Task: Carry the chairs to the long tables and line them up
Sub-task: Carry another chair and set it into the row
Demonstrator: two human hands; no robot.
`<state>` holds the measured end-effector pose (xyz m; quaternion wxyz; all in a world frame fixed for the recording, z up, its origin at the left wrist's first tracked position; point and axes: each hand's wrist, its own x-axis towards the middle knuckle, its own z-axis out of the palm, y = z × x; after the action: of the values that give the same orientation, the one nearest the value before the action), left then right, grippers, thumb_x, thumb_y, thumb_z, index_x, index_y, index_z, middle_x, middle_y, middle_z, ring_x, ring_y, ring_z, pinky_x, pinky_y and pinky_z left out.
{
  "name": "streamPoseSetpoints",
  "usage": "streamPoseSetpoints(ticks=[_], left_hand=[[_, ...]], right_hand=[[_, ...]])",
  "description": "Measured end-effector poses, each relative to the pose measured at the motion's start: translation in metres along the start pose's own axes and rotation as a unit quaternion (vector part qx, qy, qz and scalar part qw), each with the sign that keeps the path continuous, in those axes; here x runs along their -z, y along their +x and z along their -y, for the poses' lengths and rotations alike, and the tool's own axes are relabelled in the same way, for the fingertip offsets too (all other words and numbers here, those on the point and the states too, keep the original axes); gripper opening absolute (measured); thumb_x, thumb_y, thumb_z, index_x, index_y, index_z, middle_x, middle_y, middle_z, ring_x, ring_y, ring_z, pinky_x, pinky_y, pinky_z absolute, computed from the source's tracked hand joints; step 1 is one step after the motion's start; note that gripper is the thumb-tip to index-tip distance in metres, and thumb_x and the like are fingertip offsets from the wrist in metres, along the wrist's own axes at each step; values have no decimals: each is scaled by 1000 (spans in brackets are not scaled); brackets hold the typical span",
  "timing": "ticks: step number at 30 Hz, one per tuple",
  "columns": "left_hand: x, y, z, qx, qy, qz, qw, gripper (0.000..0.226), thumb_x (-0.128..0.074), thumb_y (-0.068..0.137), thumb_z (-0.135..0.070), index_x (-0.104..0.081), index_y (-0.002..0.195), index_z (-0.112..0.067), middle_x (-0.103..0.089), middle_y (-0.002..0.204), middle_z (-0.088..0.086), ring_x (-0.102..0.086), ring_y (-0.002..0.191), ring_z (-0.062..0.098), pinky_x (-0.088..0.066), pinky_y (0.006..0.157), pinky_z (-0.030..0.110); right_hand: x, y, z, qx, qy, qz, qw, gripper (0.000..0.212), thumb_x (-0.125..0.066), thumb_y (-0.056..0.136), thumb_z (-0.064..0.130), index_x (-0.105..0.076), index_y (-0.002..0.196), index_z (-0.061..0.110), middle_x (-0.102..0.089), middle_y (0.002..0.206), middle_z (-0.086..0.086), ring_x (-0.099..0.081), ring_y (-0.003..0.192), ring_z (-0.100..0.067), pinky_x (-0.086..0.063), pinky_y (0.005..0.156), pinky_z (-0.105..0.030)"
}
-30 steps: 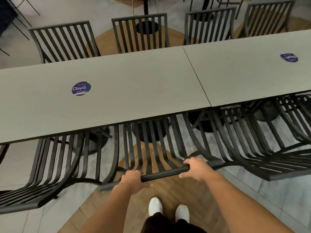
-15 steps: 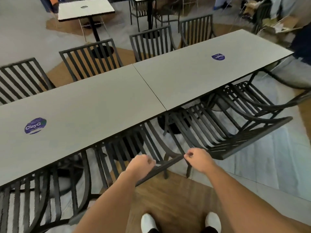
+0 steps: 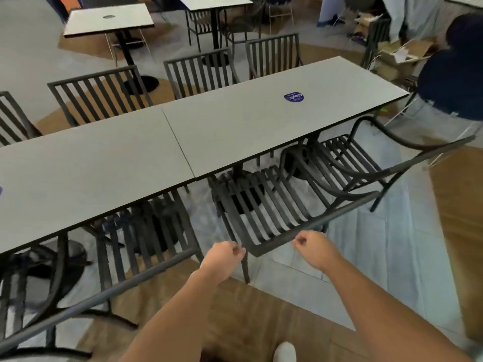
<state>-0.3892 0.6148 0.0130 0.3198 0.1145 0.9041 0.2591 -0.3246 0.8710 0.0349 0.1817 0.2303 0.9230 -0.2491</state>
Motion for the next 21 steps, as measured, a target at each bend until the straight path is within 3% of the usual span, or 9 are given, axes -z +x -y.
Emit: streamPoseSetpoints(ticks=[2, 4, 6, 14, 17, 21], left_hand=[[-16, 4, -23, 7, -5, -10, 1000, 32, -46, 107, -38, -69, 112, -16, -69, 92, 2, -64, 75, 17, -49, 61, 28], [-28, 8, -42, 12, 4, -9, 1000, 31, -46, 107, -37, -69, 119, -19, -69, 109, 3, -66, 93, 20, -56, 82, 34], [-35, 16, -57, 13, 25, -13, 1000, 33, -45, 107, -36, -67, 127, -20, -67, 120, 3, -66, 102, 22, -55, 92, 36], [-38, 73, -100, -1, 41, 25, 999, 34, -43, 108, -32, -64, 132, -19, -69, 120, 2, -65, 101, 18, -53, 87, 27], [-36, 99, -107, -6, 49, 52, 997, 30, -45, 107, -31, -68, 120, -17, -70, 112, 2, -66, 97, 18, -56, 89, 33], [-29, 123, -112, -9, 62, 79, 995, 31, -45, 107, -31, -68, 112, -11, -71, 103, 8, -68, 93, 25, -57, 87, 42]], right_hand=[[18, 7, -31, -9, -20, 3, 1000, 26, -55, 101, 35, -69, 96, 15, -71, 88, -6, -66, 83, -23, -55, 76, -38], [31, 16, -56, -24, -24, 2, 999, 25, -54, 100, 34, -68, 92, 15, -69, 82, -8, -66, 77, -26, -57, 73, -42], [41, 28, -76, -30, -28, 1, 999, 22, -55, 99, 35, -68, 90, 20, -69, 79, -4, -66, 74, -22, -60, 72, -42], [68, 70, -87, -22, -21, 7, 1000, 20, -57, 101, 34, -71, 99, 20, -71, 84, 1, -65, 79, -15, -57, 78, -37], [78, 88, -81, -25, -21, 7, 999, 20, -60, 100, 35, -72, 103, 19, -73, 94, 1, -66, 88, -16, -57, 86, -39], [91, 114, -78, -23, -30, 14, 999, 20, -61, 100, 35, -71, 109, 20, -72, 96, 1, -66, 87, -15, -58, 85, -37]])
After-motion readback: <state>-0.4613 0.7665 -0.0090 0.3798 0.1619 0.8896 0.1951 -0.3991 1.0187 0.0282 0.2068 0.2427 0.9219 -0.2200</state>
